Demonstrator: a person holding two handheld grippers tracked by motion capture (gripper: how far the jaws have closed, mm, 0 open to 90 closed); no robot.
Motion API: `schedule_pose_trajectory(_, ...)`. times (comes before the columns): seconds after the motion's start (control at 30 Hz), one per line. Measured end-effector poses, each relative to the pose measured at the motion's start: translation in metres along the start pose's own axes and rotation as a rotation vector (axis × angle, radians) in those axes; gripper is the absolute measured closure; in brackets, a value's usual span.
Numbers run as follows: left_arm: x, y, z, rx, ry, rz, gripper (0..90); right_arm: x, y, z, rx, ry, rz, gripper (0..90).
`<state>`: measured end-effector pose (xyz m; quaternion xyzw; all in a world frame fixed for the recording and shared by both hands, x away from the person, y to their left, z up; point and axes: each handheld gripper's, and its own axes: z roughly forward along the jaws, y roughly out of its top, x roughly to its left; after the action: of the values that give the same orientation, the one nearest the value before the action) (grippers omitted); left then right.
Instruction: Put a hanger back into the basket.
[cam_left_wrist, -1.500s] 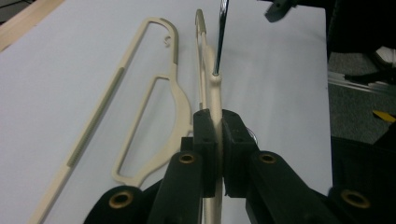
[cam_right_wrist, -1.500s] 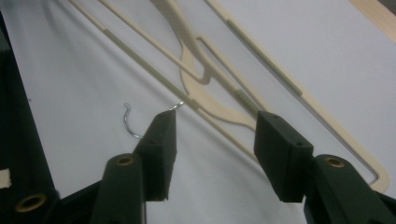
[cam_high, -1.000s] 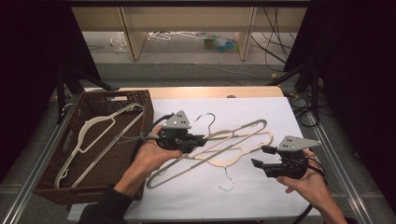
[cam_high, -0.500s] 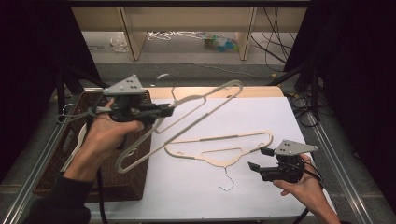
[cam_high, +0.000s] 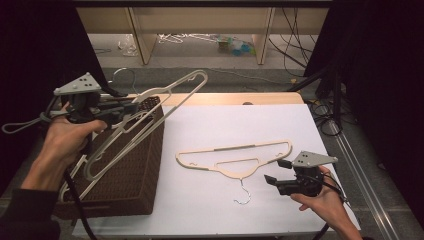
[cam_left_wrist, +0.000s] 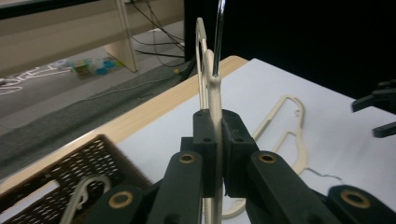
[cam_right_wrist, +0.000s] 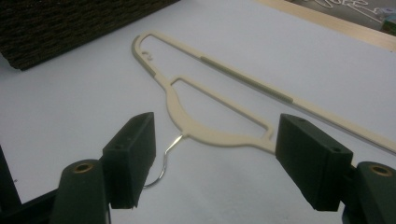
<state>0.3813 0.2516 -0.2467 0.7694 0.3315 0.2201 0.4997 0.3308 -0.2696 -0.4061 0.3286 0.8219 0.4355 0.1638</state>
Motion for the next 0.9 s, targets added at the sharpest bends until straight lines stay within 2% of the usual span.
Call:
schedule_pose_trajectory(0.03,0.000,0.000,0.000,0.000,0.000,0.000,85.6,0.000,0.000,0.000,0.000,0.000,0.000,29.8)
schedule_pose_trajectory(0.07,0.008,-0.007,-0.004,-0.001,0.025,-0.005,85.6,0.000,-0.001,0.001,0.004,0.001,0.001,29.8)
schedule_pose_trajectory(0.17,0.020,-0.018,-0.008,-0.005,0.059,-0.002,85.6,0.000,-0.001,0.001,0.010,0.003,0.003,29.8)
schedule_pose_trajectory(0.3,0.032,-0.033,-0.014,-0.004,0.080,-0.018,85.6,0.001,-0.001,0.001,0.006,-0.001,0.003,29.8)
schedule_pose_trajectory(0.4,0.039,-0.042,-0.021,-0.015,0.085,-0.022,85.6,0.001,-0.002,0.001,0.013,0.006,0.000,29.8)
schedule_pose_trajectory(0.47,0.044,-0.050,-0.024,-0.021,0.098,-0.039,85.6,0.001,-0.002,0.002,0.015,0.004,0.005,29.8)
schedule_pose_trajectory(0.6,0.053,-0.064,-0.028,-0.007,0.119,-0.048,85.6,0.001,-0.003,0.002,0.020,0.005,0.003,29.8)
schedule_pose_trajectory(0.73,0.062,-0.076,-0.032,-0.018,0.132,-0.057,85.6,0.002,-0.002,0.002,0.021,0.011,0.009,29.8)
schedule_pose_trajectory(0.77,0.063,-0.078,-0.032,-0.020,0.132,-0.056,85.6,0.001,-0.002,0.003,0.018,0.010,-0.003,29.8)
schedule_pose_trajectory(0.9,0.066,-0.087,-0.033,-0.004,0.123,-0.060,85.5,0.001,-0.003,0.003,0.025,0.014,0.002,29.8)
